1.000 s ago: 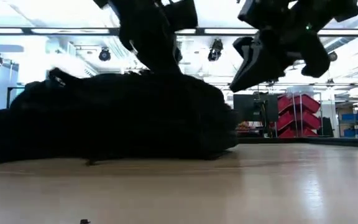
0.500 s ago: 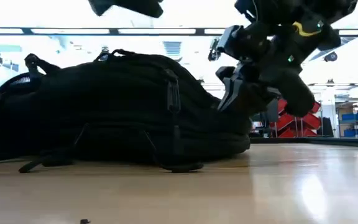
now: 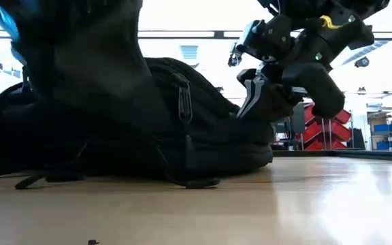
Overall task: Unpack backpack
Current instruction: Close the black backpack
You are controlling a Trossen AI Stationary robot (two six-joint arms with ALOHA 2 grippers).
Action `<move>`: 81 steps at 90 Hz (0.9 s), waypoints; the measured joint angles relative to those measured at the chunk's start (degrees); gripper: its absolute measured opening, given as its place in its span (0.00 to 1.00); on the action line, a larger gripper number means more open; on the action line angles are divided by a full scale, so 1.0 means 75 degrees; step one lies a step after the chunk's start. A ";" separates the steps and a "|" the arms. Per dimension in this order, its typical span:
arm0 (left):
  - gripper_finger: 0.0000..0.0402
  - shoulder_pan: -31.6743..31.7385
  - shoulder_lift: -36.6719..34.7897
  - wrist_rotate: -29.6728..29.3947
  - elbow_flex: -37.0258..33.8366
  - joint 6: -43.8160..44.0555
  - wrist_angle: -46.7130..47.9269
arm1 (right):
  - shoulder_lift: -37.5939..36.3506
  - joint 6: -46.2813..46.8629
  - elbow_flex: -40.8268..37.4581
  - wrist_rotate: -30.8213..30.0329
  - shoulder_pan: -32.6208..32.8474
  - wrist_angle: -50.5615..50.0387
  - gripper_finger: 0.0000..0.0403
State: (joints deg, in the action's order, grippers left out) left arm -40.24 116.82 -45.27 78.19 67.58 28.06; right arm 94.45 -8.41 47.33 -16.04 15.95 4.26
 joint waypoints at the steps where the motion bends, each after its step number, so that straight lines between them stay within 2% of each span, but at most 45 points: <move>1: 0.29 -0.0008 0.0015 -0.0102 0.0000 -0.0062 0.0011 | 0.0000 -0.0002 0.0000 0.0002 0.0008 0.0002 0.00; 12: 0.29 -0.0059 0.0046 -0.1236 -0.0049 -0.0547 0.0140 | 0.0035 -0.0013 -0.0003 -0.0010 0.0079 0.0051 0.00; 19: 0.29 -0.0065 0.0046 -0.1556 -0.0132 -0.0533 0.0127 | 0.0069 -0.0026 -0.0003 -0.0033 0.0142 0.0110 0.00; 31: 0.31 -0.0020 0.0041 -0.1565 -0.0449 -0.0531 -0.0690 | 0.0079 -0.0086 -0.0003 -0.0054 0.0209 0.0168 0.00; 52: 0.38 0.0153 0.0038 -0.1580 -0.1204 -0.1734 -0.3214 | 0.0082 -0.0271 -0.0003 0.0002 0.0221 0.0406 0.00; 68: 0.40 0.0311 0.0035 -0.1642 -0.1293 -0.1862 -0.3591 | 0.0082 -0.0276 -0.0006 0.0005 0.0221 0.0458 0.00; 81: 0.37 0.0419 0.0076 -0.1644 -0.1303 -0.2001 -0.4039 | 0.0082 -0.0199 -0.0006 -0.0006 0.0221 0.0490 0.00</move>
State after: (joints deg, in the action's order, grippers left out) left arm -37.10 117.39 -57.60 68.42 52.57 -2.24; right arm 95.07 -9.91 47.29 -16.09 17.61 7.93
